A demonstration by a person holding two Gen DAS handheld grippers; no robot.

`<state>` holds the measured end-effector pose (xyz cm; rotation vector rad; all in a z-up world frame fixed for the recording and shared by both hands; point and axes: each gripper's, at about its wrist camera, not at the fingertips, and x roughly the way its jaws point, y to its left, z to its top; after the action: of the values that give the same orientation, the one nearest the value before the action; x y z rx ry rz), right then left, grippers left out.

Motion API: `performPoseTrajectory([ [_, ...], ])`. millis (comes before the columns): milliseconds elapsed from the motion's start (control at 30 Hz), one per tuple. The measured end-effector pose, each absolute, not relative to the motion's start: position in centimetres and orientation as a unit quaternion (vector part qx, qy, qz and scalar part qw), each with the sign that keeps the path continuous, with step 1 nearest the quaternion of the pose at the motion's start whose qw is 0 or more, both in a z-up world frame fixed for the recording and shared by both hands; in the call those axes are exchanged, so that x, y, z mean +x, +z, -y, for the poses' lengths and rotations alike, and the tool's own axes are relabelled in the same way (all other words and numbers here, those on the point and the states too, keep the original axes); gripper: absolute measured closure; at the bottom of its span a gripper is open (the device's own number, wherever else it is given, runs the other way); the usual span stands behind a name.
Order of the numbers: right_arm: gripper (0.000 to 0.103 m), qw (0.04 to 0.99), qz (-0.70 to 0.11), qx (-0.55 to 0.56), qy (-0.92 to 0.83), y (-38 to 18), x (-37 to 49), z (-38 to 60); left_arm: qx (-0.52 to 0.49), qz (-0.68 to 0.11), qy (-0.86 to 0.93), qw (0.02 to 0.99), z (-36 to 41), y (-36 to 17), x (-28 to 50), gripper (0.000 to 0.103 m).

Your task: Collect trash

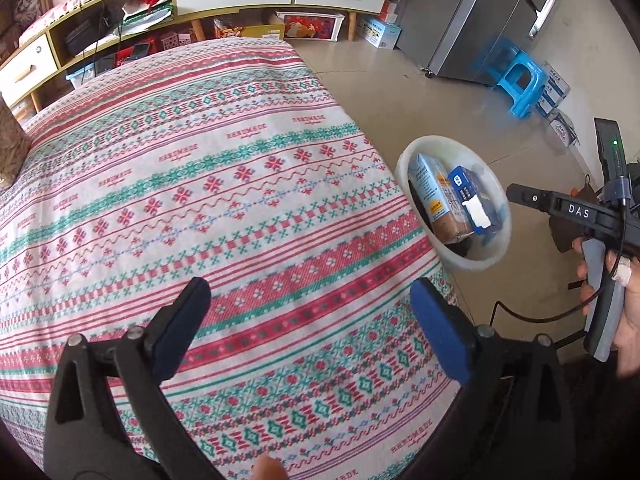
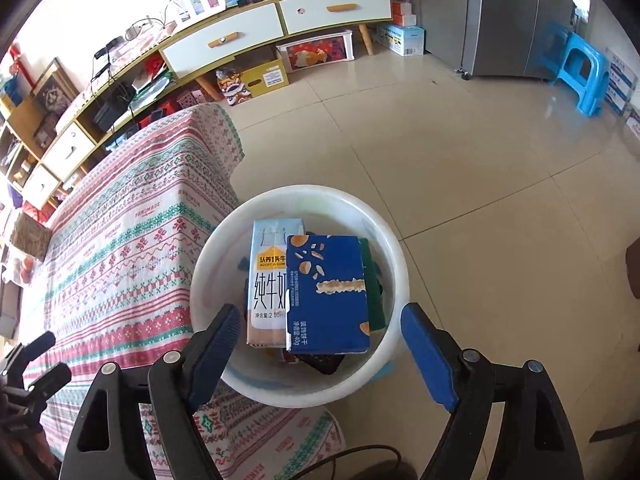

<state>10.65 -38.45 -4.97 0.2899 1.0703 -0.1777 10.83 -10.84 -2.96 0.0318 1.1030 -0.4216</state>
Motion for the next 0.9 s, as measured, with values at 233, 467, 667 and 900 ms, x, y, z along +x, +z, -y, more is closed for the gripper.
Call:
performPoseTrajectory([
  [233,0.019,0.853,-0.499,0.119,-0.099,-4.2,8.9,37.0,0.024,-0.51,-0.165,0.844,8.4,-2.5,8.7,0.001],
  [467,0.018,0.882,-0.451,0.068,-0.115,-1.8,5.5,32.5,0.036,-0.484,-0.117,0.866,6.0,-1.8,5.7,0.001],
  [667,0.017,0.902,-0.415,0.057,-0.1,-0.9,1.2,28.1,0.004,-0.461,-0.072,0.885,3.1,-1.1,2.7,0.001],
  [900,0.016,0.92,-0.381,0.015,-0.093,-0.7,-1.4,23.8,0.013,-0.424,-0.035,0.905,1.7,-0.1,0.0,0.001],
])
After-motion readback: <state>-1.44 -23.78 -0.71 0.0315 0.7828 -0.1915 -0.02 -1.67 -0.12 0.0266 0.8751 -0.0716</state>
